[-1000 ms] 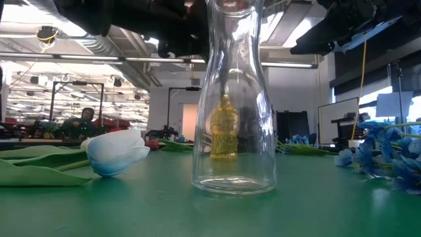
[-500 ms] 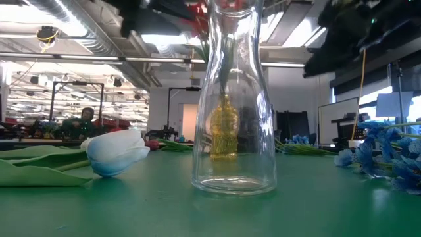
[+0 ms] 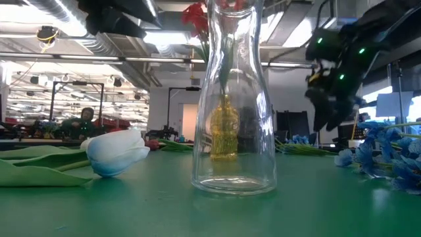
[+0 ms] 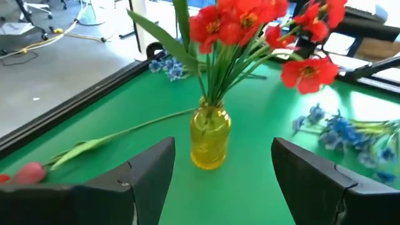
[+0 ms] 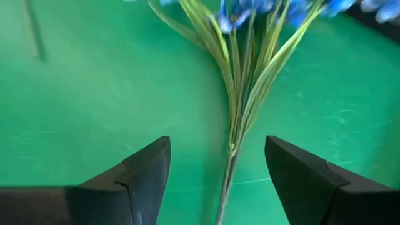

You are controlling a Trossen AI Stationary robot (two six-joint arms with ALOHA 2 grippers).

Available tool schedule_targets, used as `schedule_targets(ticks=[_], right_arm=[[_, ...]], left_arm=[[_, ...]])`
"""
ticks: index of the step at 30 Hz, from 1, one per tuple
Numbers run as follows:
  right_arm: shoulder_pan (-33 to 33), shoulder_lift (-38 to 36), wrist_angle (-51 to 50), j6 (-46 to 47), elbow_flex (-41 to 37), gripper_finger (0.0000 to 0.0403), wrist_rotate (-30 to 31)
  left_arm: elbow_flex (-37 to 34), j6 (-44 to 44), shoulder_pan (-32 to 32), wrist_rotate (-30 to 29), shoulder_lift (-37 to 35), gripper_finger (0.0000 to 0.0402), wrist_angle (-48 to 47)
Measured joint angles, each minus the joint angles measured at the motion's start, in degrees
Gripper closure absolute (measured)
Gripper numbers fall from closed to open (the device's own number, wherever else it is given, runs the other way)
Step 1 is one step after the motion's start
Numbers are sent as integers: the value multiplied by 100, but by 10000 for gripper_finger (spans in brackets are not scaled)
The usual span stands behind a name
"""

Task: Sort flowers into vase by color
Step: Put the top blue flowers into the transparent vase

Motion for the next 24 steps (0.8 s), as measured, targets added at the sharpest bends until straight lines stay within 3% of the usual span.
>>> schedule_targets(ticks=[4, 9, 13, 19, 24], right_arm=[[-460, 628, 450, -280, 0, 143, -257], [-919, 1088, 681, -451, 0, 143, -323], [-1136, 1259, 848, -569, 2, 143, -527], [-1445, 1568, 1284, -773, 4, 143, -1183], [-1589, 1897, 1303, -789, 39, 162, -1398]], left_arm=[[-310, -201, 58, -226, -139, 140, -216], [-1364, -994, 202, -172, -369, 140, 26], [-2306, -877, 344, 121, -772, 140, 1560], [-3380, -70, 741, 1113, -1296, 140, 4024], [-3729, 184, 1056, 1760, -1485, 140, 4996]])
